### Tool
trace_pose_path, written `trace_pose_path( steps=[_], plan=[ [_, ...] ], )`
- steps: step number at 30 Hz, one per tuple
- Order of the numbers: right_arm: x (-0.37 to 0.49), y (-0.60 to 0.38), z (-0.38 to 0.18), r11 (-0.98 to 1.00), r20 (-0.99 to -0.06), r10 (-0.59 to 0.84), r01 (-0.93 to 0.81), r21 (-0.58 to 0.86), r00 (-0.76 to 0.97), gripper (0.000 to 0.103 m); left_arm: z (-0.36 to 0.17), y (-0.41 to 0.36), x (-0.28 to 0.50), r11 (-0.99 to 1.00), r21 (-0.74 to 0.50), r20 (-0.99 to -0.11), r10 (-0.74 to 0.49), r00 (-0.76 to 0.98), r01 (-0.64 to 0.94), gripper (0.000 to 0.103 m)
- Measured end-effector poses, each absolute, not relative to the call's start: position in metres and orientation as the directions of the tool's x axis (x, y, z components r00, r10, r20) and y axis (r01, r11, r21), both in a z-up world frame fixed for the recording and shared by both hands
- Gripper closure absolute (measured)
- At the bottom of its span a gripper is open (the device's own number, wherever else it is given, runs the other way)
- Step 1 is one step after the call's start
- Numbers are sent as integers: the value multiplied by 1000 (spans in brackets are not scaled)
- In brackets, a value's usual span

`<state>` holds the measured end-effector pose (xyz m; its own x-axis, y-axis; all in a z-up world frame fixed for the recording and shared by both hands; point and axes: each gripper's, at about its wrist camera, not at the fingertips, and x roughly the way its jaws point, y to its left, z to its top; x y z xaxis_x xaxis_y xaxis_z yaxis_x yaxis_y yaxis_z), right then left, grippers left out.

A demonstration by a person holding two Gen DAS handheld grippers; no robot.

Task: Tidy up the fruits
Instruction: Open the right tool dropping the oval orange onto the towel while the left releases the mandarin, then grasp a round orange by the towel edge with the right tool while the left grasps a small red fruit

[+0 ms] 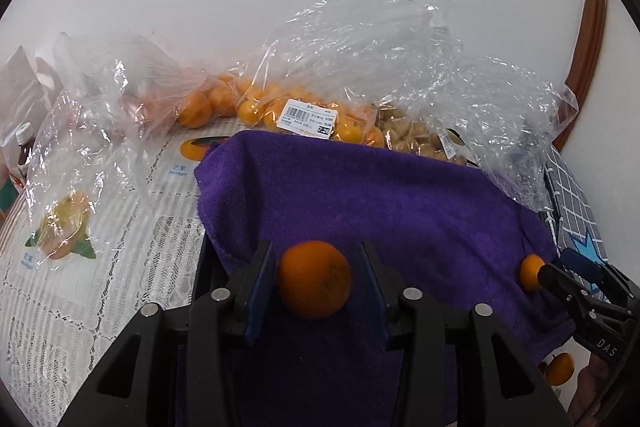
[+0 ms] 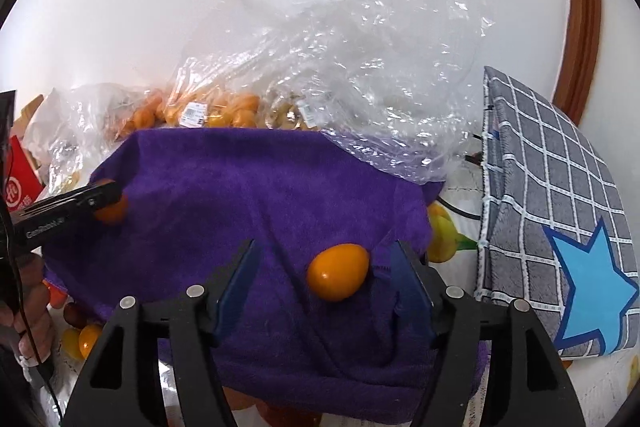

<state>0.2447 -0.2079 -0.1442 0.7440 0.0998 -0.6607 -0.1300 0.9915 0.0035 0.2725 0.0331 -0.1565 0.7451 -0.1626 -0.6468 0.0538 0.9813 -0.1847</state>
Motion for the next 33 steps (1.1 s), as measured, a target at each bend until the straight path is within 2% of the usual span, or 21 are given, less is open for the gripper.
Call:
trace_pose_path(
  steps=[5,11,19,22,25,28,29,33],
  plan=[
    [241,-200,-142,992,-663,63,-122,-43,746,36,-153,30,270,983,-167,-629,-165,760,76,49],
    [225,-192,-122,991,-617,37,-110,-81,786,36,-149,32,265,979,-184,-598,-181,781,86,49],
    [203,-208,-109,991,-610,93,-129,-17,787,33,-145,41,260,979,-201,-581,-154,799,43,45],
    [190,-227,-118,989,-622,144,-129,70,769,29,-145,41,257,980,-195,-578,-138,804,29,44],
    [180,-246,-136,975,-669,213,-112,191,712,29,-137,41,245,982,-190,-525,-105,844,4,42],
    [167,-249,-147,978,-685,201,-103,181,700,32,-129,42,232,983,-185,-490,-79,868,-15,39],
    [163,-248,-148,980,-688,195,-109,167,699,36,-127,41,230,983,-185,-486,-83,870,-10,38],
    [153,-240,-154,977,-692,212,-150,150,691,39,-124,40,211,981,-195,-486,-118,866,25,37]
  ],
)
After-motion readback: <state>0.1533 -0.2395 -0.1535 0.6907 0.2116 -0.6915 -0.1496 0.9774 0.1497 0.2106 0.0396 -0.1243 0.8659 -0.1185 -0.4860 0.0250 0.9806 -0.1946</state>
